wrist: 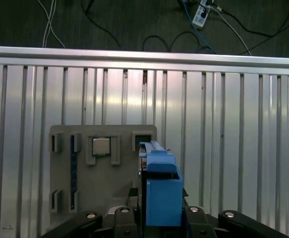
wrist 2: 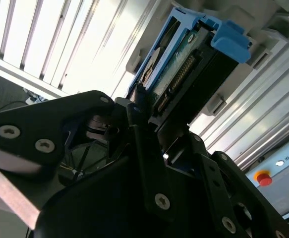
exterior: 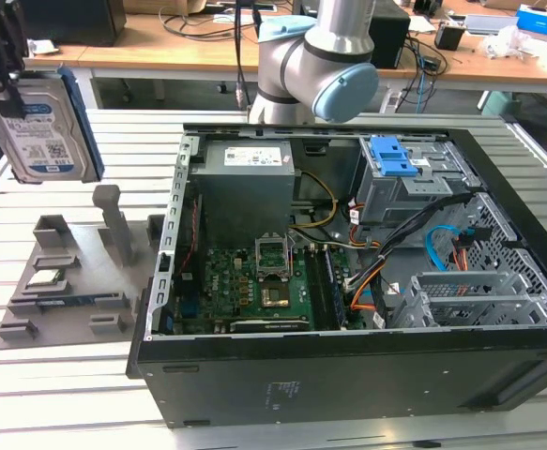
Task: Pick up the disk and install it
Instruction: 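Pick up the disk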
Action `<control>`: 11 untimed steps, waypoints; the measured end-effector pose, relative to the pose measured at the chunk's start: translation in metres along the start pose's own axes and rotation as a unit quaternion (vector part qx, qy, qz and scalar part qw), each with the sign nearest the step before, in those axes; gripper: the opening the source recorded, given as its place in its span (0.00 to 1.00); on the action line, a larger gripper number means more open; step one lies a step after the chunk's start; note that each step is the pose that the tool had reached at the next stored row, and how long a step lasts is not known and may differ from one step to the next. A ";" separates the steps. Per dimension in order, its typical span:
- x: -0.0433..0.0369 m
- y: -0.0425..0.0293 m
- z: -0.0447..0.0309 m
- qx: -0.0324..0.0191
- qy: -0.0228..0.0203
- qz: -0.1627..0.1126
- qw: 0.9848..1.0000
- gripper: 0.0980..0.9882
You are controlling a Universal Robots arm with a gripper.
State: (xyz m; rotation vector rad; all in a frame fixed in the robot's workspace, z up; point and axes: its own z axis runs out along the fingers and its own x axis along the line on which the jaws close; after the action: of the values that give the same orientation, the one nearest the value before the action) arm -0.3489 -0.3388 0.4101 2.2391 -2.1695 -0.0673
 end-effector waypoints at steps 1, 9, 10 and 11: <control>-0.0001 0.0000 -0.0016 0.000 0.000 0.000 1.000 0.30; -0.0009 0.0002 -0.0186 0.000 0.000 0.000 1.000 0.30; -0.0010 0.0002 -0.0203 0.000 0.000 0.000 1.000 0.30; -0.0012 0.0003 -0.0232 0.000 0.000 0.000 1.000 0.30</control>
State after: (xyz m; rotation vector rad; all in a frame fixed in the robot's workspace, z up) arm -0.3481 -0.3379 0.4333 2.2391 -2.1695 -0.0673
